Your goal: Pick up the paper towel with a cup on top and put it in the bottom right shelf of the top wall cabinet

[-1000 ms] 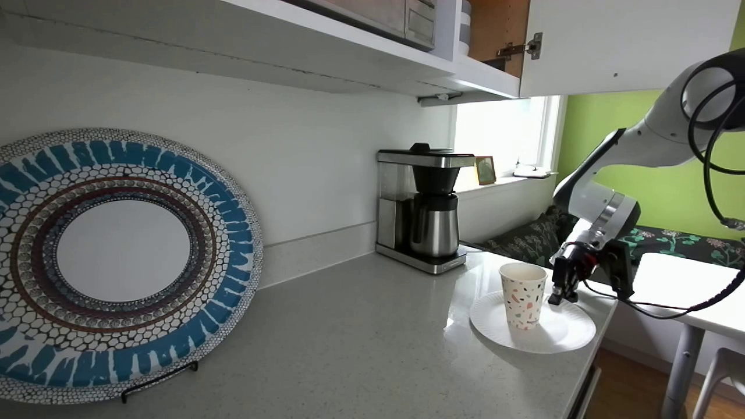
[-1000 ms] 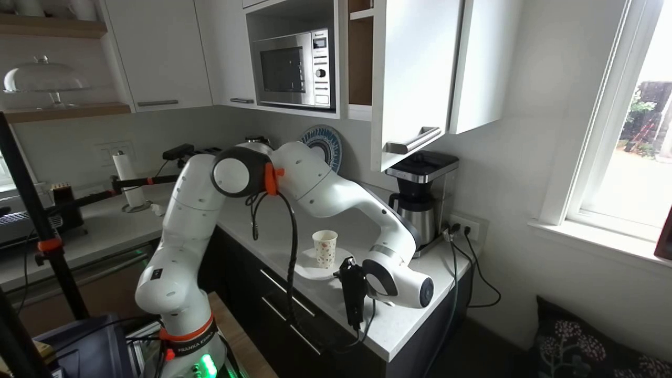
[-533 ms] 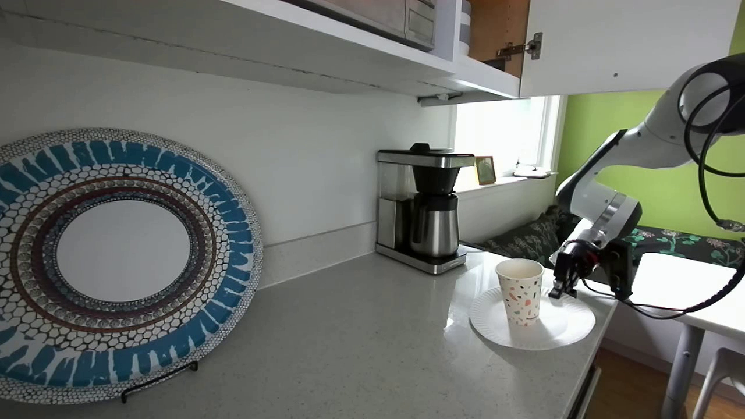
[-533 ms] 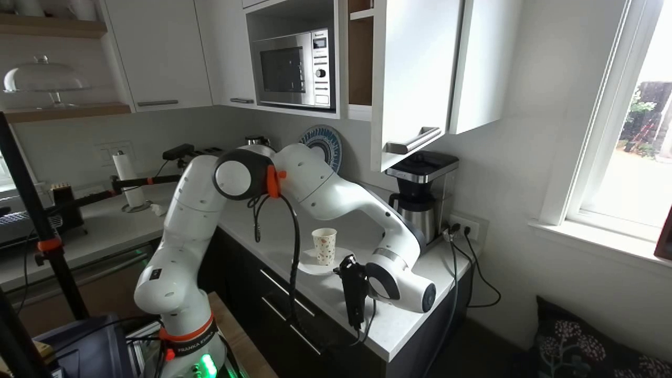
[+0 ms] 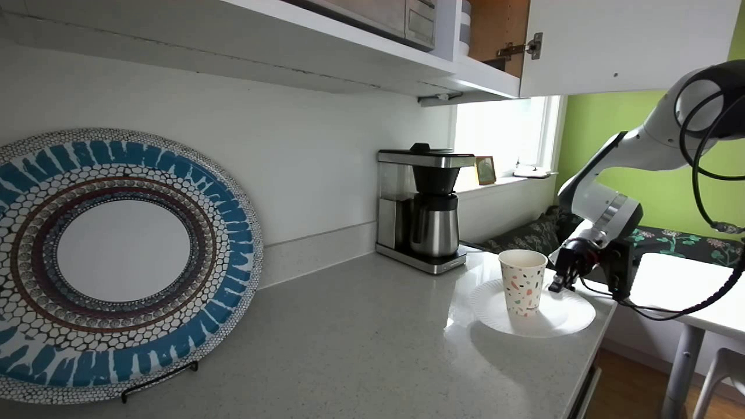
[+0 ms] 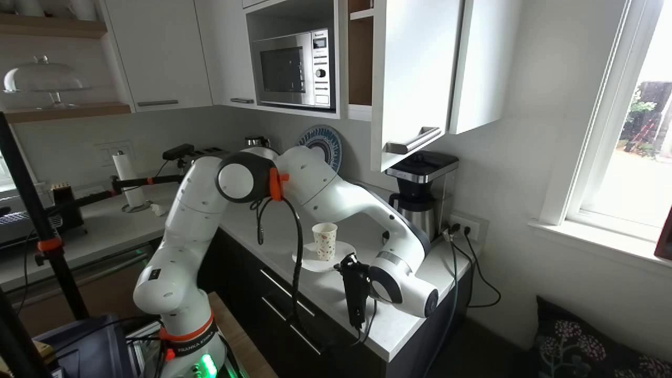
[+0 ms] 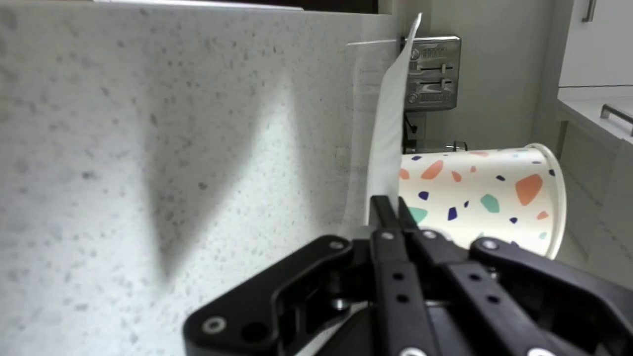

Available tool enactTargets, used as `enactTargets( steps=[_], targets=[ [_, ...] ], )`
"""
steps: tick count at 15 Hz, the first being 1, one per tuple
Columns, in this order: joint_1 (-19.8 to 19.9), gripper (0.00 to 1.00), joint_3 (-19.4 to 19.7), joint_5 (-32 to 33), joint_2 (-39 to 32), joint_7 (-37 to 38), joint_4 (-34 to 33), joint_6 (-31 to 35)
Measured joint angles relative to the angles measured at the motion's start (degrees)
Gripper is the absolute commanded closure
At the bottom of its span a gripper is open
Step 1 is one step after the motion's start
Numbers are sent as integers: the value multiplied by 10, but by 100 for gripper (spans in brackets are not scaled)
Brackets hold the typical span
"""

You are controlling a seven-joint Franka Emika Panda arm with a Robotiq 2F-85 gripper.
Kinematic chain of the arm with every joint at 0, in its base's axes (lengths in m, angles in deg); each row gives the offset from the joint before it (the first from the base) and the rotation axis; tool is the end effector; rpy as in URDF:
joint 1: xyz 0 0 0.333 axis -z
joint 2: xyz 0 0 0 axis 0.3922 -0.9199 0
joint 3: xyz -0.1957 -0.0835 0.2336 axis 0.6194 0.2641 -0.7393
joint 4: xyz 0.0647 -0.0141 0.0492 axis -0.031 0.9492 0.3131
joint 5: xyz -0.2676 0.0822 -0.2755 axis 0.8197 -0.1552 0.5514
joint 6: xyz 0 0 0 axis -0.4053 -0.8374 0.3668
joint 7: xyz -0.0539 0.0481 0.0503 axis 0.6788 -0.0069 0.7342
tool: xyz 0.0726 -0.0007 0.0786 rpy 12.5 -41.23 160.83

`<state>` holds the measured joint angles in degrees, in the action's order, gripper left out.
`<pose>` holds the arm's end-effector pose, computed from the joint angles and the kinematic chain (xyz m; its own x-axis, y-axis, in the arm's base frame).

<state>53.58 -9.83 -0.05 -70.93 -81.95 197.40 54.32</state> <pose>0.4079 -0.3048 0.2381 0.9987 -0.0171 -0.0474 -0.0502 -0.2644 -0.9631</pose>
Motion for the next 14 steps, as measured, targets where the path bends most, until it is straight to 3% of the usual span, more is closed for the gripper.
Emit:
enactTargets(
  steps=[14],
  targets=[
    [53, 100, 25, -23, 31, -21, -12, -77]
  ],
)
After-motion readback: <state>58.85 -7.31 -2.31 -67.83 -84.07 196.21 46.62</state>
